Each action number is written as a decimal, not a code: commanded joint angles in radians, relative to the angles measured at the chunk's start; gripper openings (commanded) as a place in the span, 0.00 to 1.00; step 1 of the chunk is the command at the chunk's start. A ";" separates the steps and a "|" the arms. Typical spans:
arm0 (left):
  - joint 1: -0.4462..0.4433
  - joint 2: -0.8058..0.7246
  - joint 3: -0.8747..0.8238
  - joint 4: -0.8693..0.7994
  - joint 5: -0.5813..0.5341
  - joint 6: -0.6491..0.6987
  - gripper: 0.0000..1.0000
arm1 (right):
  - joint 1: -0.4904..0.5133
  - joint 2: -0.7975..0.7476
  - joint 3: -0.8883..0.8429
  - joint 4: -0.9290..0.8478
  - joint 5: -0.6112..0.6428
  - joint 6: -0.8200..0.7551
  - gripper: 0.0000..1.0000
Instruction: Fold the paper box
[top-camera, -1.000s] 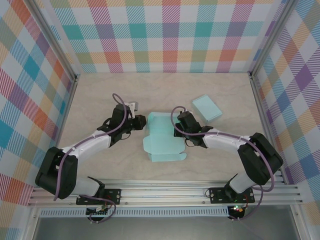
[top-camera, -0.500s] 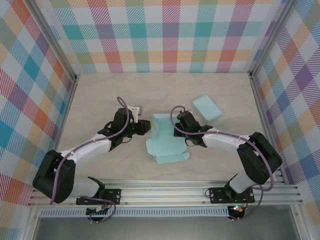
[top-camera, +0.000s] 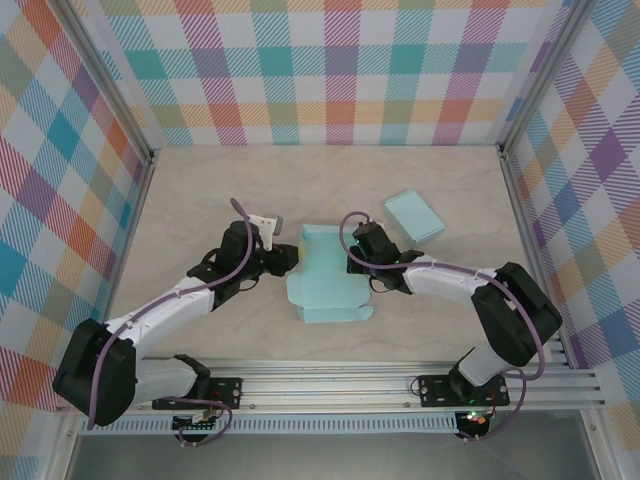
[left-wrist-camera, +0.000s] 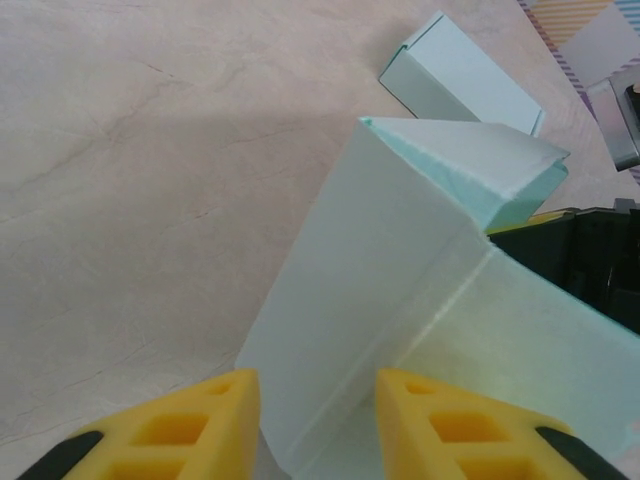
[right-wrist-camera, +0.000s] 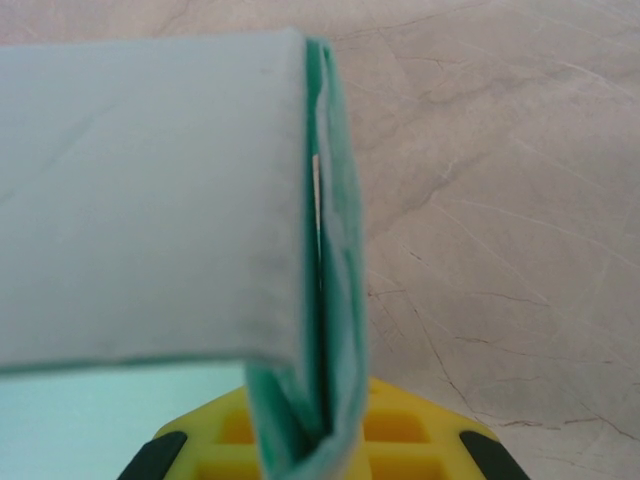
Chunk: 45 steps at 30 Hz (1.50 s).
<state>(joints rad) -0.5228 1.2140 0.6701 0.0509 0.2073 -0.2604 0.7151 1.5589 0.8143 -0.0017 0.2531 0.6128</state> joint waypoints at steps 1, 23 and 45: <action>-0.011 -0.023 -0.006 -0.016 0.026 0.033 0.38 | 0.007 0.004 0.034 0.014 0.005 -0.014 0.00; -0.037 0.069 0.077 -0.017 -0.042 0.117 0.59 | 0.010 -0.004 0.046 0.005 -0.031 -0.019 0.00; -0.234 0.198 0.130 0.071 -0.743 0.257 0.21 | 0.058 0.006 0.078 -0.002 -0.045 0.012 0.00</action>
<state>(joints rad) -0.7334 1.3869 0.7586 0.0769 -0.3920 -0.0067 0.7521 1.5616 0.8577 -0.0059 0.2413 0.6178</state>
